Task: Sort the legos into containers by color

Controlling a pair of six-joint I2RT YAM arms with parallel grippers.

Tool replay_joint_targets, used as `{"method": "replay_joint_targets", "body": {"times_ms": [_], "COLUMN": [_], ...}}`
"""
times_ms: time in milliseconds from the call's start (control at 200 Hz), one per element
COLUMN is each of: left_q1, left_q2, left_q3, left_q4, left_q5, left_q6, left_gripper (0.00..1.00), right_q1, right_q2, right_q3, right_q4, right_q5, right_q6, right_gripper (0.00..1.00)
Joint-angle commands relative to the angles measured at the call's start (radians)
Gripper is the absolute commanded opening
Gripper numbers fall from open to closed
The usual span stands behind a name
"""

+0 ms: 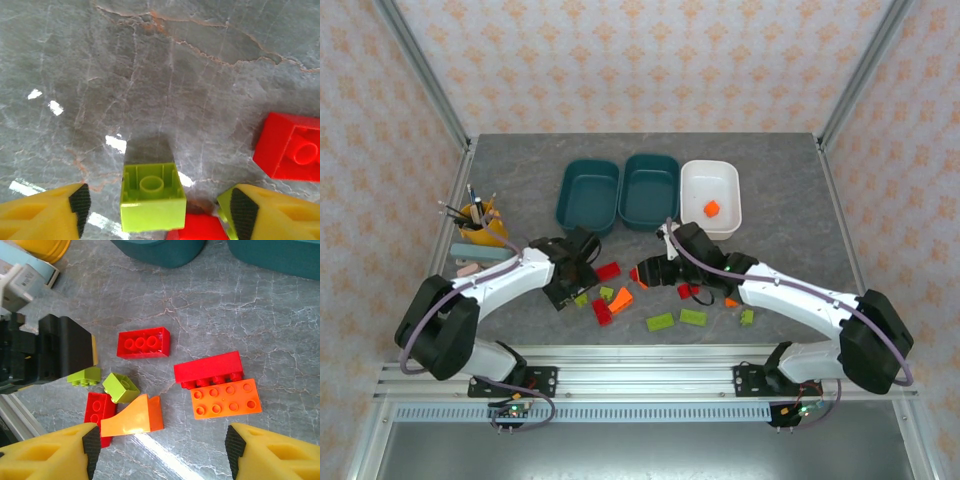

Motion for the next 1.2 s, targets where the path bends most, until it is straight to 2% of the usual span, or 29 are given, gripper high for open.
{"method": "replay_joint_targets", "body": {"times_ms": [0,150,235,420,610,751,866,1016,1196], "left_q1": [0.005,0.005,0.005,0.005,0.004,0.015,0.071,0.148,0.201], "left_q2": [0.032,0.065,0.073,0.072,0.023,-0.005,0.029,0.189,0.454], "left_q3": [-0.040,-0.058,-0.054,-0.059,-0.012,0.175,0.346,0.589,0.888], "left_q4": [0.051,0.082,0.093,0.103,0.036,-0.118,-0.191,-0.240,-0.278], "left_q5": [0.024,0.035,0.033,0.027,-0.018,-0.103,-0.116,-0.117,-0.133], "left_q6": [-0.017,-0.024,-0.014,-0.009,0.016,0.120,0.215,0.345,0.451], "left_gripper": [0.71,0.67,0.62,0.38,0.36,0.36,0.36,0.35,0.36], "right_q1": [0.007,0.007,0.007,0.006,0.007,0.007,0.005,-0.026,-0.114], "right_q2": [-0.001,-0.003,0.002,0.014,0.012,-0.010,-0.020,0.030,0.131], "right_q3": [0.037,0.039,0.039,0.044,0.059,0.120,0.169,0.251,0.362], "right_q4": [0.014,0.009,0.012,0.017,0.009,-0.012,0.024,0.048,-0.001], "right_q5": [0.003,0.020,0.025,0.032,0.049,0.096,0.165,0.215,0.204], "right_q6": [0.003,0.009,0.015,0.024,0.025,0.022,0.049,0.094,0.155], "right_gripper": [0.68,0.68,0.68,0.67,0.67,0.67,0.68,0.69,0.69]}}
